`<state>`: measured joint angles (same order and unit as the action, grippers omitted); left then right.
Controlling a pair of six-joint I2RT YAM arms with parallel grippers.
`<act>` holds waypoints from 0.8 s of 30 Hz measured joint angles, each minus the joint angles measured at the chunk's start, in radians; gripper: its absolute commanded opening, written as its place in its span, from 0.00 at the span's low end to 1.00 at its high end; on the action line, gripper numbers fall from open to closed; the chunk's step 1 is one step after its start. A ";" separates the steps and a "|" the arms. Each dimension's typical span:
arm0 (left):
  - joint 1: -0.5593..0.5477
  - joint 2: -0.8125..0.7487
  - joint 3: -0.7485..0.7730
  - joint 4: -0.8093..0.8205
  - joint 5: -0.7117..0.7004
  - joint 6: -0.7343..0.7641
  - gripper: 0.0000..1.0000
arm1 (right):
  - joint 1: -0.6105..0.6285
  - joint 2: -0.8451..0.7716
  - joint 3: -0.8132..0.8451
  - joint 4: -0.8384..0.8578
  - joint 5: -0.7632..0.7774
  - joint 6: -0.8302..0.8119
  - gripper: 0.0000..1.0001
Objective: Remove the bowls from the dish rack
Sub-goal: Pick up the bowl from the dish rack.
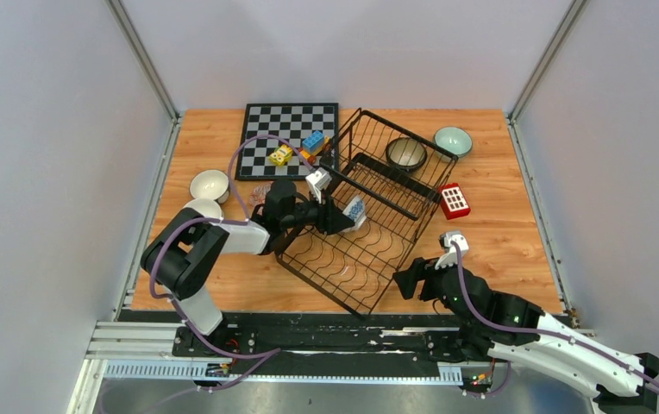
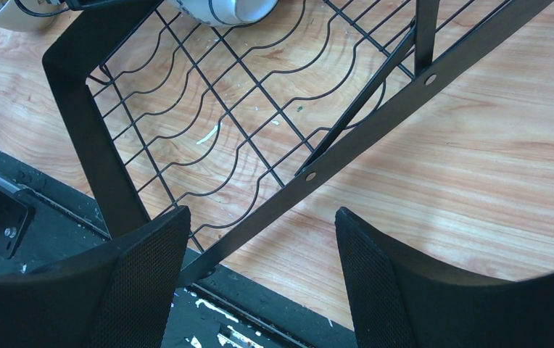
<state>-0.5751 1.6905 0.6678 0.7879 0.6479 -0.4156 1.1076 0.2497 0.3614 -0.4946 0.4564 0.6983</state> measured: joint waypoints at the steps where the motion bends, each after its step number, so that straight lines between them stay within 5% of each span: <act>1: 0.000 0.001 0.000 0.003 0.000 -0.002 0.36 | 0.000 0.000 0.000 0.000 0.000 0.000 0.77; 15: 0.003 0.001 -0.051 0.143 -0.035 -0.059 0.17 | 0.000 0.002 0.000 0.000 0.000 0.000 0.77; 24: 0.003 0.001 -0.059 0.174 -0.037 -0.079 0.34 | 0.000 -0.006 0.000 -0.004 0.000 0.000 0.77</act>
<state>-0.5716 1.6917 0.6090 0.9623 0.6109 -0.4946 1.1076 0.2432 0.3614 -0.4988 0.4564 0.6983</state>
